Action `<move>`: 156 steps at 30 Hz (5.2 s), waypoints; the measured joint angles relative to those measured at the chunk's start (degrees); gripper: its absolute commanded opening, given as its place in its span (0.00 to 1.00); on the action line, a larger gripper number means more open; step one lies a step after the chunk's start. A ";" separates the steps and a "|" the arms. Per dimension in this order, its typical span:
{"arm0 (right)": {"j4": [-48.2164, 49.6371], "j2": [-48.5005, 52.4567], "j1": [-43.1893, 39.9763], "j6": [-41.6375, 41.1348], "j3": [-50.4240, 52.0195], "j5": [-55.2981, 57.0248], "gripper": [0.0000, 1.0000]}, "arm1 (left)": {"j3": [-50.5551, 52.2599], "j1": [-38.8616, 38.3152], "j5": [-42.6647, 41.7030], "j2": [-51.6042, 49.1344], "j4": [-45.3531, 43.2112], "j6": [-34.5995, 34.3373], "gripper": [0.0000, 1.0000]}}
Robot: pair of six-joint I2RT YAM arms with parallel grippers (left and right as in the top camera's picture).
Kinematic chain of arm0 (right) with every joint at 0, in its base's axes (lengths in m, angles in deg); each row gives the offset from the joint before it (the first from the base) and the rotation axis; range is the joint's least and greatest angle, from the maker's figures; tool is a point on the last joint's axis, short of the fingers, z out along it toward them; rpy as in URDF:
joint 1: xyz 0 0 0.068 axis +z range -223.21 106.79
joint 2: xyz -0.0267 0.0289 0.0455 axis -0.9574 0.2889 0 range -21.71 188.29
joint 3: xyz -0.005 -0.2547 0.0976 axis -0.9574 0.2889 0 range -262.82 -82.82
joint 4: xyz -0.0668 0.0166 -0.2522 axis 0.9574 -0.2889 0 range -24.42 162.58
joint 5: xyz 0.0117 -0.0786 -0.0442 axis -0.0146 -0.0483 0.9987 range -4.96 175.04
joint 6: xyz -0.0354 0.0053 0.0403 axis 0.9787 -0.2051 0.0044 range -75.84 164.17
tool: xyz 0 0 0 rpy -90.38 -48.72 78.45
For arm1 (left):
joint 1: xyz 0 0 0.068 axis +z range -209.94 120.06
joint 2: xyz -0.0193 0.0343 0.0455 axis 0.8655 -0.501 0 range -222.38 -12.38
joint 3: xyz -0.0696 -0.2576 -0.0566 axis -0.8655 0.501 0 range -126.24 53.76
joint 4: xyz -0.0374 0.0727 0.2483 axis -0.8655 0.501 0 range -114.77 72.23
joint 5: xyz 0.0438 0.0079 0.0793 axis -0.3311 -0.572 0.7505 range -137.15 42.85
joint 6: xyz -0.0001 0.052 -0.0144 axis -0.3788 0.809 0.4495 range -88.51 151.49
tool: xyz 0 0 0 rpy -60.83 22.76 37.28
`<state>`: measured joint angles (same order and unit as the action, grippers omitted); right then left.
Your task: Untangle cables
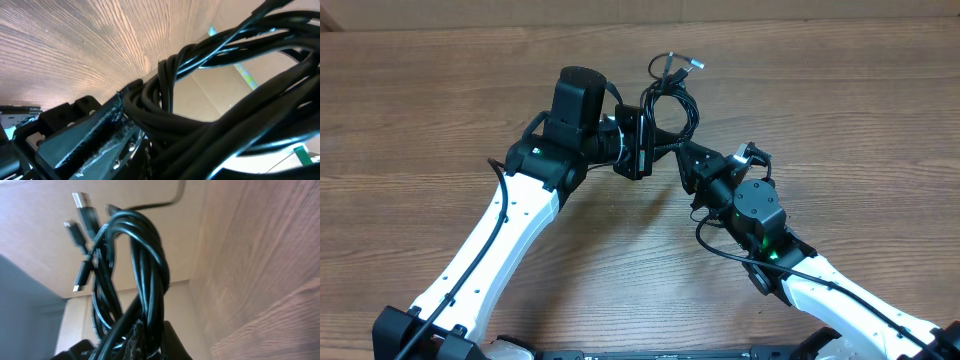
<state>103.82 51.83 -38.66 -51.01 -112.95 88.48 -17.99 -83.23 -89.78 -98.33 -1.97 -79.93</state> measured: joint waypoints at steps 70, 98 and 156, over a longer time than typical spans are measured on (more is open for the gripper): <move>-46.27 -10.08 -7.13 28.96 -0.55 -30.14 1.00 | 0.11 3.76 12.94 -0.39 38.56 23.37 0.04; -38.91 -10.05 -3.50 15.15 -0.48 -35.26 0.94 | 0.11 3.76 10.88 -0.39 39.67 16.63 0.04; -29.81 -4.52 2.84 -5.73 -0.39 -22.10 0.98 | 0.00 -1.22 1.68 -0.39 19.21 30.05 0.05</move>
<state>74.01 47.31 -35.82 -56.74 -113.35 66.39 -17.99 -84.45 -88.10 -98.73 17.25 -49.87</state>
